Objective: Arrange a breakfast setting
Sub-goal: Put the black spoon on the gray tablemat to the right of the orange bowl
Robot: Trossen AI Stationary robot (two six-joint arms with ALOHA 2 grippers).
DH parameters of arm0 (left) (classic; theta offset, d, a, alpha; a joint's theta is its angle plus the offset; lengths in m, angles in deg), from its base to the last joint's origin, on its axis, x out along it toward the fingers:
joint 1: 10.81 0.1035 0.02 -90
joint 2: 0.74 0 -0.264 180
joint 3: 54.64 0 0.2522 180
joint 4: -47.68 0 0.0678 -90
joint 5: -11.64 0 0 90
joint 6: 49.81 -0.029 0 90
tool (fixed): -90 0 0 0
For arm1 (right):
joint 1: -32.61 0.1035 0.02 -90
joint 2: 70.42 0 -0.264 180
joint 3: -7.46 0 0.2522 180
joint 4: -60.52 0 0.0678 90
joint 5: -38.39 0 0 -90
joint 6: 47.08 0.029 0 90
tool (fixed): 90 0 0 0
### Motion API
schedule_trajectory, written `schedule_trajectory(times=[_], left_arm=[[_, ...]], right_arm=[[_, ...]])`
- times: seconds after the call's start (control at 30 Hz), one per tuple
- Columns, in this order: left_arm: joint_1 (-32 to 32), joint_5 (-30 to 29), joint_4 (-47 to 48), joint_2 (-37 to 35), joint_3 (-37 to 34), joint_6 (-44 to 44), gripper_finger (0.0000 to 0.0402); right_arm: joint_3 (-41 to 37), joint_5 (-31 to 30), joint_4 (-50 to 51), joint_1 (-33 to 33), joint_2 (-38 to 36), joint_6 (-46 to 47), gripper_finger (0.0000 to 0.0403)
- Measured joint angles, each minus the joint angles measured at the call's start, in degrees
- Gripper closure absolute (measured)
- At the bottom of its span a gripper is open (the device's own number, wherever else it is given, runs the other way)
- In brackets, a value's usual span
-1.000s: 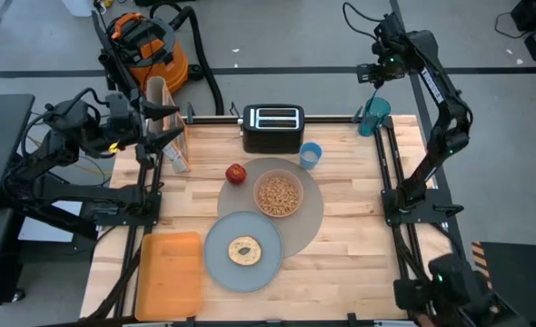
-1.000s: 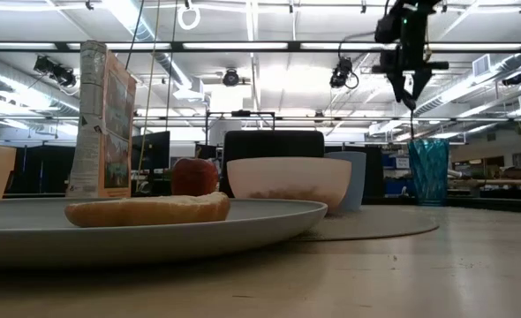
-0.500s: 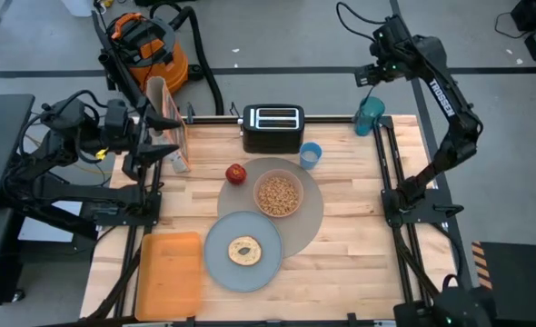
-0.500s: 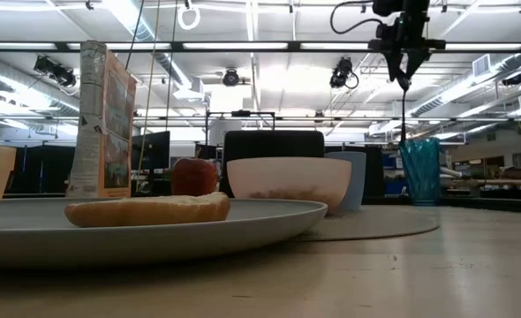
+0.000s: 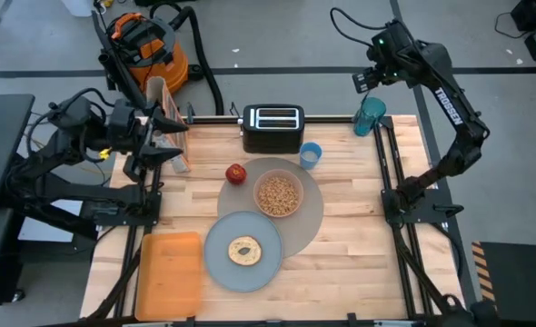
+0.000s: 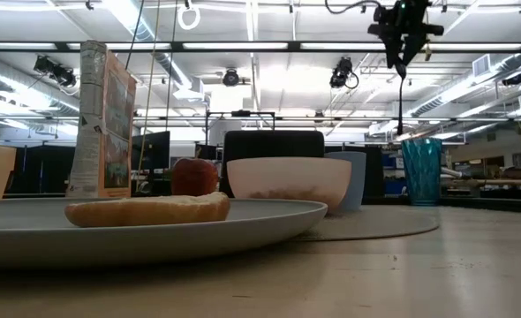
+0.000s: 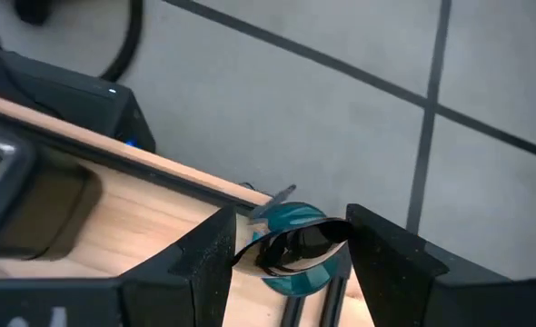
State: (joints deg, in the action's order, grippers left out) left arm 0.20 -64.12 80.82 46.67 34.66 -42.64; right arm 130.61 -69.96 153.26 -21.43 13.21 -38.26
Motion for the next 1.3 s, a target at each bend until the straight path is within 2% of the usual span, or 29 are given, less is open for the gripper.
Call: schedule_trajectory(times=[0.13,0.27,0.4,0.57,0.73,0.87,1.0,1.17,1.3], left_arm=[[0.00,0.00,0.08,1.97,0.00,-0.36,0.0127],[0.00,0.00,0.17,3.63,0.00,-1.44,0.0127],[0.00,0.23,0.15,5.43,0.00,-1.87,0.0127],[0.00,6.03,0.15,8.94,0.00,-1.77,0.0127],[-0.02,11.90,0.28,13.51,-0.02,-0.58,0.0127],[-0.15,16.96,0.26,16.95,-0.02,0.66,0.0127],[-2.40,17.53,-0.69,20.52,-0.02,2.10,0.0127],[-6.76,17.56,-9.36,25.71,-0.04,6.48,0.0127],[-9.21,17.64,-18.88,30.48,-0.04,10.92,0.0127]], right_arm=[[0.00,-0.34,1.67,3.84,-2.95,2.13,0.0198],[0.00,-0.85,4.46,10.58,-6.42,7.11,0.0198],[0.02,4.01,4.97,19.94,-9.94,12.18,0.0198],[0.03,10.05,3.66,33.70,-11.79,17.54,0.0198],[0.02,11.02,0.37,46.10,-10.37,21.16,0.0198],[0.02,15.03,-7.33,53.16,-7.85,19.52,0.0198],[0.02,21.66,-16.52,57.90,-4.86,14.80,0.0198],[0.02,27.37,-25.48,62.41,-1.31,7.18,0.0198],[0.02,31.38,-28.83,64.94,0.58,2.67,0.0198]])
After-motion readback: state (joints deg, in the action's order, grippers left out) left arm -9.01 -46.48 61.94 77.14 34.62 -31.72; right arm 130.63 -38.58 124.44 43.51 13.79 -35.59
